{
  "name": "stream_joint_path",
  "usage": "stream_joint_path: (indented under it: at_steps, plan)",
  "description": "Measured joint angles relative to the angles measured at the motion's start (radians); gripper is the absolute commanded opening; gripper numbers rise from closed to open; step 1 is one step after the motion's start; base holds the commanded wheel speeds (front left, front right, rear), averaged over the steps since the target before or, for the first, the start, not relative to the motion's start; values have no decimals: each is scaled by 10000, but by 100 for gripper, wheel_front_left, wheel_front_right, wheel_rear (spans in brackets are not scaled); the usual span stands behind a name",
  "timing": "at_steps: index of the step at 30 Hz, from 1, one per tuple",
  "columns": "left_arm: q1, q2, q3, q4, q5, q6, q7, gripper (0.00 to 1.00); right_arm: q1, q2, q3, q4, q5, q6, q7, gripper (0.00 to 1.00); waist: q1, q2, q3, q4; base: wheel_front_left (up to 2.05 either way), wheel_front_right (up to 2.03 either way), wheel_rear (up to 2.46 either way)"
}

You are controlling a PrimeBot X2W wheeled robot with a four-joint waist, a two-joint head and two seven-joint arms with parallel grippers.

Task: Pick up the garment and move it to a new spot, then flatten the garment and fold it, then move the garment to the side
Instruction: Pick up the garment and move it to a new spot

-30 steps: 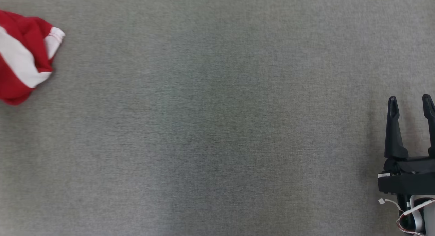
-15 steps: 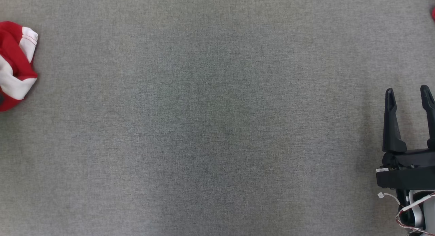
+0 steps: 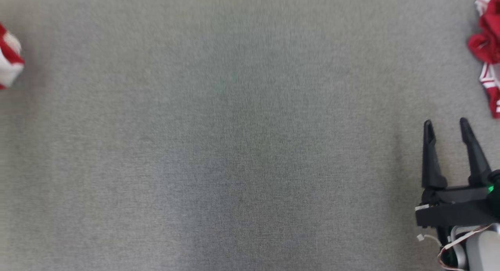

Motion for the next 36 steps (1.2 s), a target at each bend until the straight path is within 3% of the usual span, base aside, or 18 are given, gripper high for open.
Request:
stream_joint_path:
  at_steps: [10,19,27,36]
  plan:
    - [-884,-328,-1390,-1942,48,0,-639,0,231,533,123,756,180,0,-192,100,-1,-1,-1251,-144,0,0,0]
    - [-911,-1392,-2619,-4383,-562,4,-238,0,488,1045,205,917,384,0,-213,100,0,-1,-1742,-1295,0,0,0]
    - [615,-2564,-3250,-5392,-809,215,-109,0,662,1206,234,882,384,0,-211,100,0,-1,-1978,-2307,0,0,0]
    - [3270,-3421,-3827,-5843,-989,673,-591,0,650,1285,481,966,437,0,-211,100,0,-1,-2049,-2976,0,0,0]
